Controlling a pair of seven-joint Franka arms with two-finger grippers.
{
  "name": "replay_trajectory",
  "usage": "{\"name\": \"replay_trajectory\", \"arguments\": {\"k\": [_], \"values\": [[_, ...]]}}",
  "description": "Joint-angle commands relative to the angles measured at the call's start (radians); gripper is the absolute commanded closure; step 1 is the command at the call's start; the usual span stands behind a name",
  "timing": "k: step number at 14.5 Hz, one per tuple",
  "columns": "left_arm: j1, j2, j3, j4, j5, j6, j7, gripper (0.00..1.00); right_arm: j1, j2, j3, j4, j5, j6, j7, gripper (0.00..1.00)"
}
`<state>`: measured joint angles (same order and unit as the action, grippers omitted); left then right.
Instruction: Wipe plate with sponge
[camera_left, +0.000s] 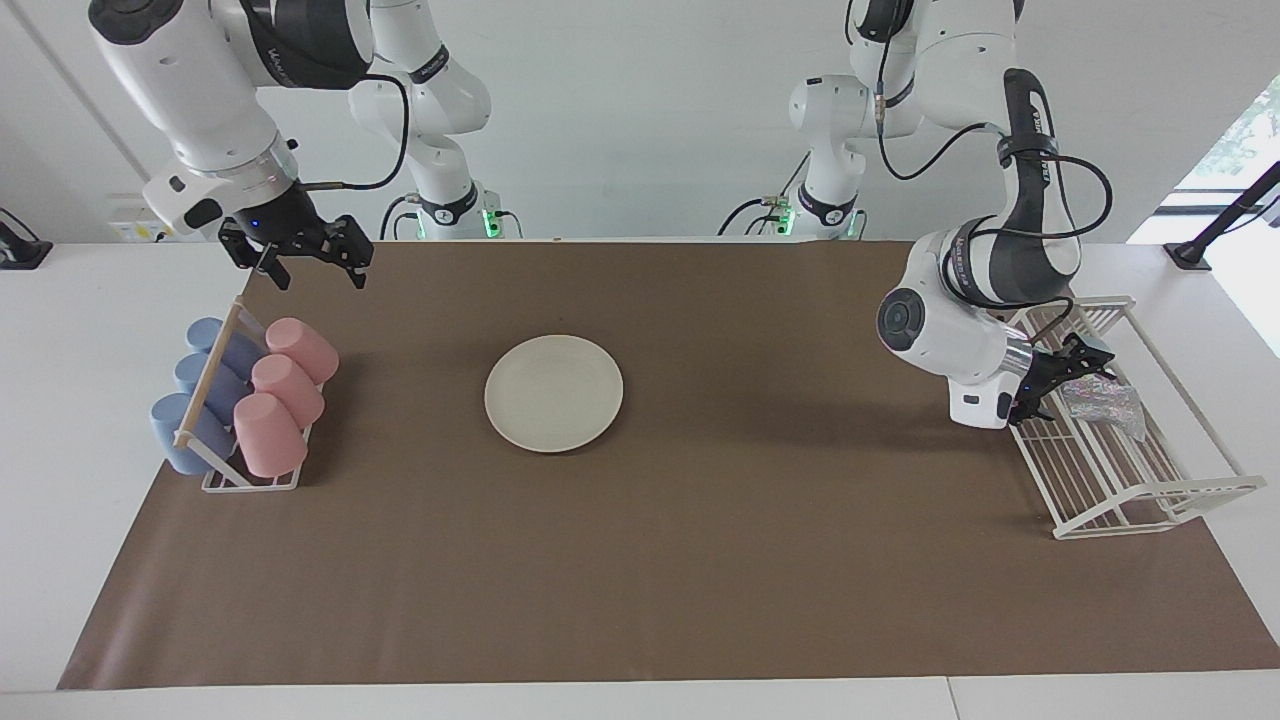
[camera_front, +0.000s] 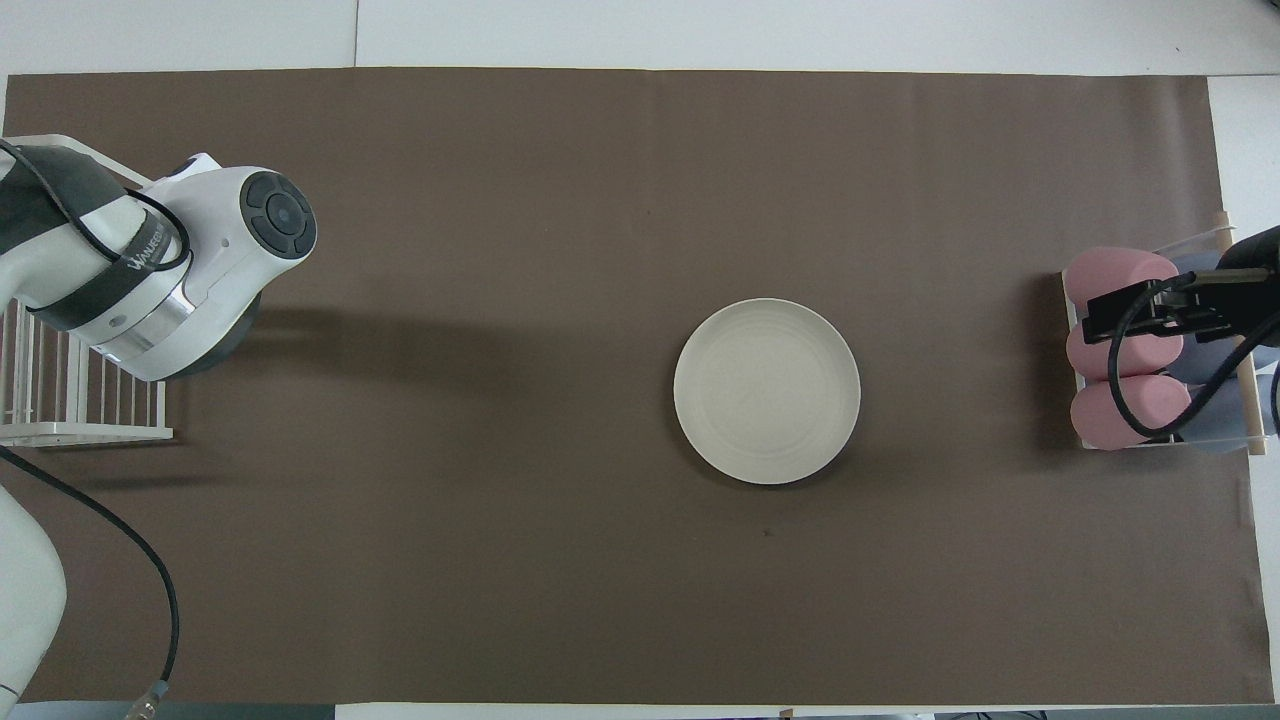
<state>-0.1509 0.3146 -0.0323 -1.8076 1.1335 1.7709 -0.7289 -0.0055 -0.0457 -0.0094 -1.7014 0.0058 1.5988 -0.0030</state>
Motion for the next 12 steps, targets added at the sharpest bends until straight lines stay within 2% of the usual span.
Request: {"name": "replay_trajectory", "arguments": {"k": [1,4,10,12], "values": [[0.011,-0.009,-0.008,0.005,-0.023,0.016,-0.003,0.00,0.004,-0.005,0.006,0.006,-0.009,-0.010,0.001,0.00],[0.020,-0.032,-0.008,0.049,-0.174,0.038,0.017,0.00,0.004,-0.005,0.009,0.009,-0.009,-0.011,0.001,0.00],[0.037,-0.101,0.000,0.161,-0.506,0.018,0.180,0.00,0.004,-0.005,0.009,0.009,-0.009,-0.010,0.001,0.00],[0.039,-0.147,0.002,0.163,-0.614,0.012,0.207,0.00,0.004,-0.005,0.009,0.009,-0.009,-0.010,0.001,0.00]]}}
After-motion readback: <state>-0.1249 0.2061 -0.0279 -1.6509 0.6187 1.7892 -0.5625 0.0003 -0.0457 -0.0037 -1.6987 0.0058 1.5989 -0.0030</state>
